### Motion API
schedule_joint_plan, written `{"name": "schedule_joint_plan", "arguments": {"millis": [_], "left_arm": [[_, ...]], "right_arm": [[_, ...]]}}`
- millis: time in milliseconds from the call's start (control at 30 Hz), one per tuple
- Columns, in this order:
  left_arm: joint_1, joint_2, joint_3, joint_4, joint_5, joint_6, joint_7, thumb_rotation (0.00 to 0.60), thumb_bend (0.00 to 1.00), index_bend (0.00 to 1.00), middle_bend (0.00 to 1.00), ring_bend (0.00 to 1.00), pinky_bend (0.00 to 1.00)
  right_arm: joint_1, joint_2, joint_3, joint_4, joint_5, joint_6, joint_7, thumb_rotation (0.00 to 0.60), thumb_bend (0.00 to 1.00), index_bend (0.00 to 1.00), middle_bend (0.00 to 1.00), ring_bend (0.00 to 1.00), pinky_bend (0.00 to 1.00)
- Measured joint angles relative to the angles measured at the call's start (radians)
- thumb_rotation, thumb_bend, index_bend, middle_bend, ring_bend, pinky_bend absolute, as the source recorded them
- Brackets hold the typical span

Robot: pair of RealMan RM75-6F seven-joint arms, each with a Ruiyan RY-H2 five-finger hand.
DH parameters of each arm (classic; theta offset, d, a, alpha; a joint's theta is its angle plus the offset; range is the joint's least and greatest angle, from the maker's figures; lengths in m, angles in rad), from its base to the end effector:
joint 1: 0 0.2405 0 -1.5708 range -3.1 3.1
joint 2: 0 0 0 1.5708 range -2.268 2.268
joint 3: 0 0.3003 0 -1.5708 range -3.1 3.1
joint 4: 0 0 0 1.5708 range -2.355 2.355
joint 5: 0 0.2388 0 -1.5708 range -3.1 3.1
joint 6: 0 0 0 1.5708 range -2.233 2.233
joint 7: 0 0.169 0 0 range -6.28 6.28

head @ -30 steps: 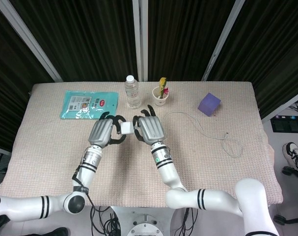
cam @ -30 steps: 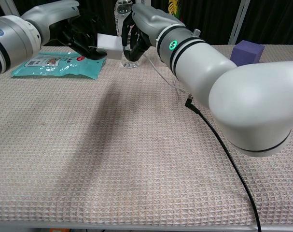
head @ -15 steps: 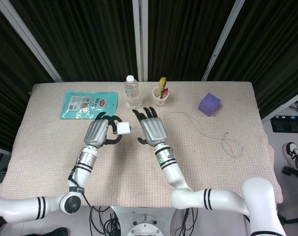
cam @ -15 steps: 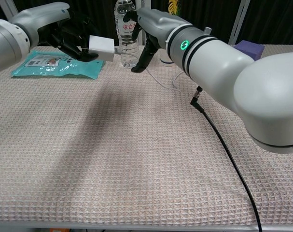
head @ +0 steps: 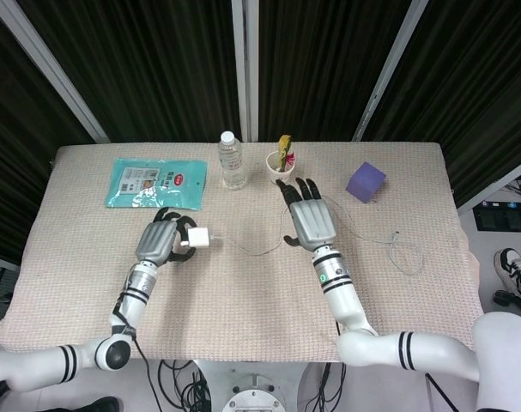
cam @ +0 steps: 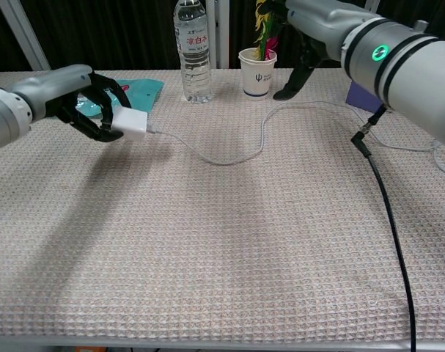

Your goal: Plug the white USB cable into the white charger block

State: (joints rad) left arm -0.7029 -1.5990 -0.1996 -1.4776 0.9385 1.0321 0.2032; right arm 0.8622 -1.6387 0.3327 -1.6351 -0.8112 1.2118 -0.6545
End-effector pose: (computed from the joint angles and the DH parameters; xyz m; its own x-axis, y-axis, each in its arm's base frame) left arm -0.1964 0.3989 -0.0577 0.1611 0.3166 0.9348 0.9834 -0.1315 -0.1250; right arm -0.0842 -0.4177 -0.0358 0.3482 -0.1161 0.9302 -0.9184 -0.2412 0.3137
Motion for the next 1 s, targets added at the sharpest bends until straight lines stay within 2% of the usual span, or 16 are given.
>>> {"name": "schedule_joint_plan", "arguments": {"millis": [67,233,433,600,667,833,1000], "left_arm": [[0.001,-0.001,0.017,0.017,-0.005,-0.034,0.007,0.6,0.35,0.21,0.21,0.0,0.0],[0.017,0.019,0.027,0.008,0.004,-0.014,0.021,0.6,0.35,0.19,0.19,0.0,0.0],[0.082,0.128,0.043,-0.068,0.056,0.113,0.048,0.6,0.31,0.19,0.19,0.0,0.0],[0.186,0.256,0.073,-0.109,0.15,0.282,0.049,0.6,0.24,0.2,0.19,0.0,0.0],[0.245,0.314,0.096,-0.118,0.204,0.348,0.03,0.6,0.24,0.2,0.19,0.0,0.0],[0.372,0.434,0.167,-0.148,0.291,0.439,-0.035,0.6,0.23,0.2,0.19,0.0,0.0],[0.466,0.465,0.207,-0.186,0.344,0.525,-0.055,0.6,0.23,0.2,0.19,0.0,0.0]], "right_arm": [[-0.025,0.037,-0.014,-0.028,-0.013,0.009,0.012,0.6,0.03,0.0,0.16,0.0,0.0],[-0.086,0.122,-0.055,-0.086,-0.054,0.035,0.036,0.6,0.03,0.0,0.16,0.0,0.0],[-0.186,0.247,-0.115,-0.159,-0.143,0.09,0.1,0.6,0.03,0.0,0.18,0.0,0.0],[-0.293,0.376,-0.182,-0.206,-0.269,0.139,0.239,0.6,0.07,0.06,0.19,0.0,0.0],[-0.342,0.433,-0.214,-0.218,-0.325,0.159,0.313,0.6,0.08,0.06,0.18,0.0,0.0],[-0.467,0.549,-0.286,-0.23,-0.435,0.215,0.482,0.6,0.08,0.06,0.16,0.0,0.0],[-0.581,0.599,-0.344,-0.225,-0.545,0.307,0.58,0.6,0.09,0.06,0.16,0.0,0.0]]}}
